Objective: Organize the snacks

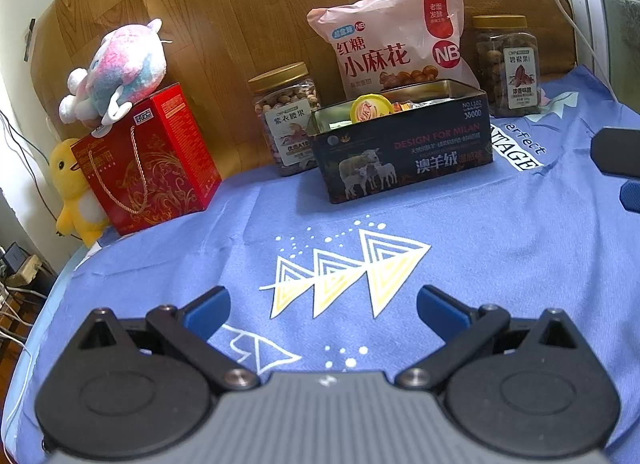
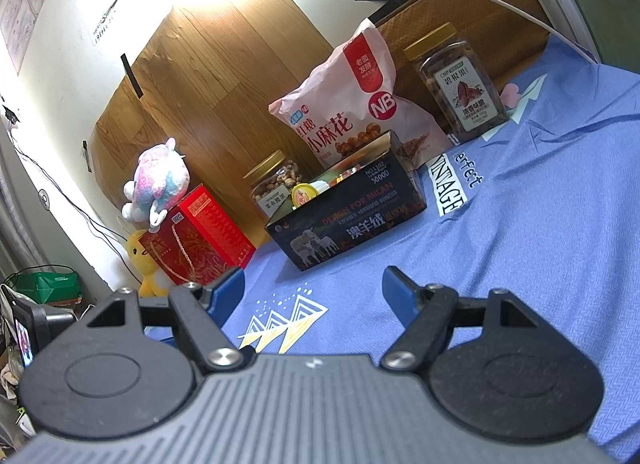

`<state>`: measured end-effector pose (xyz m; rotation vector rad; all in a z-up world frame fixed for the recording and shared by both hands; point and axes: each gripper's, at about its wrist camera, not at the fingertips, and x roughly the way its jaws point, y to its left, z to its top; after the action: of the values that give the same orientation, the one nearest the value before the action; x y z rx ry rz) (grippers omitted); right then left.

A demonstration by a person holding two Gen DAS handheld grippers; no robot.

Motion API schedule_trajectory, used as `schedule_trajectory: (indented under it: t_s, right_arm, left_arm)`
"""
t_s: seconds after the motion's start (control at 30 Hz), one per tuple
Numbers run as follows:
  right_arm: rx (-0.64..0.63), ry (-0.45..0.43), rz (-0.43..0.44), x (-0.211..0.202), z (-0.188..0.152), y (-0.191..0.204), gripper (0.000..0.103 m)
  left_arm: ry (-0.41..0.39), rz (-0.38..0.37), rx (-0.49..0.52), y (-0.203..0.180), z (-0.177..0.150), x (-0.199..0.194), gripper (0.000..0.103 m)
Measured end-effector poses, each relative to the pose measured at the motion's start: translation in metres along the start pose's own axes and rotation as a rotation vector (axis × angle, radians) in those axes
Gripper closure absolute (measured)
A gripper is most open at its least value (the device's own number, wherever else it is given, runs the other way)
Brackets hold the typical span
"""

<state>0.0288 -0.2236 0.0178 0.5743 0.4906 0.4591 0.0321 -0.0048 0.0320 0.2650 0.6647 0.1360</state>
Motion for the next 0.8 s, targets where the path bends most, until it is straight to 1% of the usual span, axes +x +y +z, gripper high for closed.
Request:
schedule_trajectory:
  t_s: [0.8]
  right_arm:
    - [-0.015, -0.011, -0.001, -0.0007, 0.0013, 0.0021, 0.025]
  left_arm:
    - [-0.019, 0.022, 0.018, -0.0020, 0.0013, -0.0033, 0.000]
